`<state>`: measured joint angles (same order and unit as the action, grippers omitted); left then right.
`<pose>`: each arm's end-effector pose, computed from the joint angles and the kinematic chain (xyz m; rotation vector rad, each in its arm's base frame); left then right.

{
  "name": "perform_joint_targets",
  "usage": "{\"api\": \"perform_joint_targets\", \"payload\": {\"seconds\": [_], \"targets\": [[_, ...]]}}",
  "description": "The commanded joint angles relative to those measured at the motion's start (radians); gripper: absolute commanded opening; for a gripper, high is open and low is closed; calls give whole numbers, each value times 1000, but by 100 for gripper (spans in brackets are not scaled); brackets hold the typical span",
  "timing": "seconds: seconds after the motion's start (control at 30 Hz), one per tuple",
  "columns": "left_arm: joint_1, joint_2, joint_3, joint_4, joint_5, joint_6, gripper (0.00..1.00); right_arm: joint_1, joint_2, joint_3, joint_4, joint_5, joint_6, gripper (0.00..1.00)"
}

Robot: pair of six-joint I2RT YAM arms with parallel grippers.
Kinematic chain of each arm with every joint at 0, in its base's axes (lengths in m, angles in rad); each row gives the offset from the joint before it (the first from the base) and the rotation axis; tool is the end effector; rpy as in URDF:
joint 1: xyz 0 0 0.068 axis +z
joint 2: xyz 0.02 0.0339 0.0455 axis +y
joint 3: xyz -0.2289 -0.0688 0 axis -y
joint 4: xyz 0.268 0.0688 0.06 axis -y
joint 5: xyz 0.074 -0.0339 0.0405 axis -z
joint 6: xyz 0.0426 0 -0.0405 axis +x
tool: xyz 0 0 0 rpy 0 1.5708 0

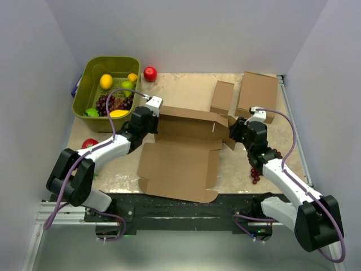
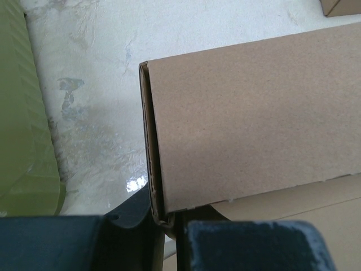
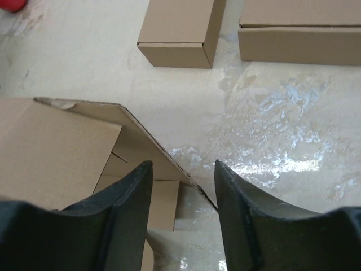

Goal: Fold the paper box

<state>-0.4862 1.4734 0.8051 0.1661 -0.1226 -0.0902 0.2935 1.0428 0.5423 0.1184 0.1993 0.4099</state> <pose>0.3094 -0.1576 0.1664 0.3343 2.0496 -0.2269 0.2666 0.0718 0.1921 0.2450 1.9392 0.2710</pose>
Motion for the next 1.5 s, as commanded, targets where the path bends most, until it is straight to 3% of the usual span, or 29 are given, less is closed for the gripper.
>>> {"api": "perform_joint_targets", "payload": {"seconds": [0.0, 0.07, 0.2, 0.3, 0.83, 1.27, 1.47], "targets": [[0, -10, -9, 4, 51, 56, 0, -5, -43, -19, 73, -29, -23, 36], [0, -10, -10, 10, 44, 56, 0, -5, -44, -18, 64, -28, -22, 31], [0, 5, 0, -3, -24, 43, 0, -4, -43, -19, 50, -26, -17, 8], [-2, 8, -1, -13, -84, 38, 0, -4, -49, -21, 44, -18, -14, 0], [-135, 25, -9, 1, -488, 153, 0, -2, -124, 10, -29, 60, -19, 0], [-195, 47, -26, 47, -684, 216, 0, -4, -148, 18, -43, 66, -20, 0], [-203, 44, -33, 59, -687, 216, 0, -4, -148, 18, -43, 65, -20, 0]]}}
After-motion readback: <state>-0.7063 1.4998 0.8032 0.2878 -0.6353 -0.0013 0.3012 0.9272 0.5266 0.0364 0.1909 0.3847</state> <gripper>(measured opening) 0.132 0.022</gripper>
